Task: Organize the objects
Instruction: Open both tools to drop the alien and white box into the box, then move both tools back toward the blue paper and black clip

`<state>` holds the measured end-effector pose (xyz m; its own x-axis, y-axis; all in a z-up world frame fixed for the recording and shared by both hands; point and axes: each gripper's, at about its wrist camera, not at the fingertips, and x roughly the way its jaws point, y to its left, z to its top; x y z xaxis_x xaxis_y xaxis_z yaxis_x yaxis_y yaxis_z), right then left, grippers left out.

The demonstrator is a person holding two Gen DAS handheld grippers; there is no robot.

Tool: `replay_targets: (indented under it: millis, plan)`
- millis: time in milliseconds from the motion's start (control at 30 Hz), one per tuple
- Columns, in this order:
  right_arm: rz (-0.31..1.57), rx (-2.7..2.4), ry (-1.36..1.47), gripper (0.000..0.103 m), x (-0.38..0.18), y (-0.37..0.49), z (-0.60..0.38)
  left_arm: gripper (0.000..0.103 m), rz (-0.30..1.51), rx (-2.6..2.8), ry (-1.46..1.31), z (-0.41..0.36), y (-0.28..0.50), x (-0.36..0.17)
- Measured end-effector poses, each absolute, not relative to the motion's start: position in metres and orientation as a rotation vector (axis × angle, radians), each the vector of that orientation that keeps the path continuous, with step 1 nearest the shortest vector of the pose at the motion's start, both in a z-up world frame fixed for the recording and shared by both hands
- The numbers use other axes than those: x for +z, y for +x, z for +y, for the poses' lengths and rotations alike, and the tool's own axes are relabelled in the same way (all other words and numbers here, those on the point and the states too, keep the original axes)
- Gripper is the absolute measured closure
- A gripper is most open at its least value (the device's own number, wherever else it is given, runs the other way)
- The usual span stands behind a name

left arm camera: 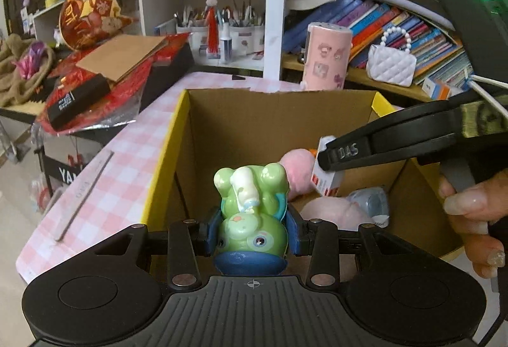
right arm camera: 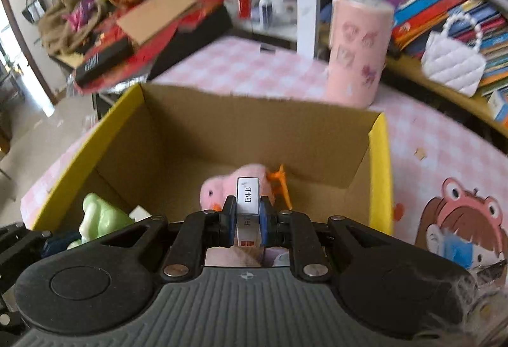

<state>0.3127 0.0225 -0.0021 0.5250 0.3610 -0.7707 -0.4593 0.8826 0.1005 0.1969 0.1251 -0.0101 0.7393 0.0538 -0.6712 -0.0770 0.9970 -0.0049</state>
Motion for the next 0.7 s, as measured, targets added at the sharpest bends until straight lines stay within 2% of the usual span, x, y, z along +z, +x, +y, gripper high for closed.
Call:
replay_targets:
  millis: [133,200,233,267,300,533,700]
  plan:
    - [0.914,0.489,-0.125,0.088,-0.01,0.315,0.025,0.059,0.755,0.062,-0.03,0.124,0.201,-0.014]
    - [0.884,0.485,-0.104,0.083,-0.006,0.312,0.022,0.058,0.753,0.054,-0.033,0.124,0.201,-0.013]
    - [0.866,0.485,-0.09,0.076,-0.001,0.31,0.02,0.057,0.744,0.052,-0.034,0.125,0.199,-0.011]
    - [0.843,0.483,-0.073,0.075,0.004,0.307,0.016,0.051,0.727,0.054,-0.034,0.125,0.197,-0.008]
    - [0.817,0.483,-0.056,0.075,0.012,0.303,0.013,0.045,0.701,0.058,-0.033,0.125,0.193,-0.003]
    - [0.64,0.441,-0.001,0.075,0.056,0.251,-0.009,0.032,0.542,0.068,-0.051,0.128,0.153,0.038]
    - [0.56,0.407,0.017,0.074,0.073,0.201,-0.023,0.021,0.5,0.093,-0.067,0.133,0.121,0.052]
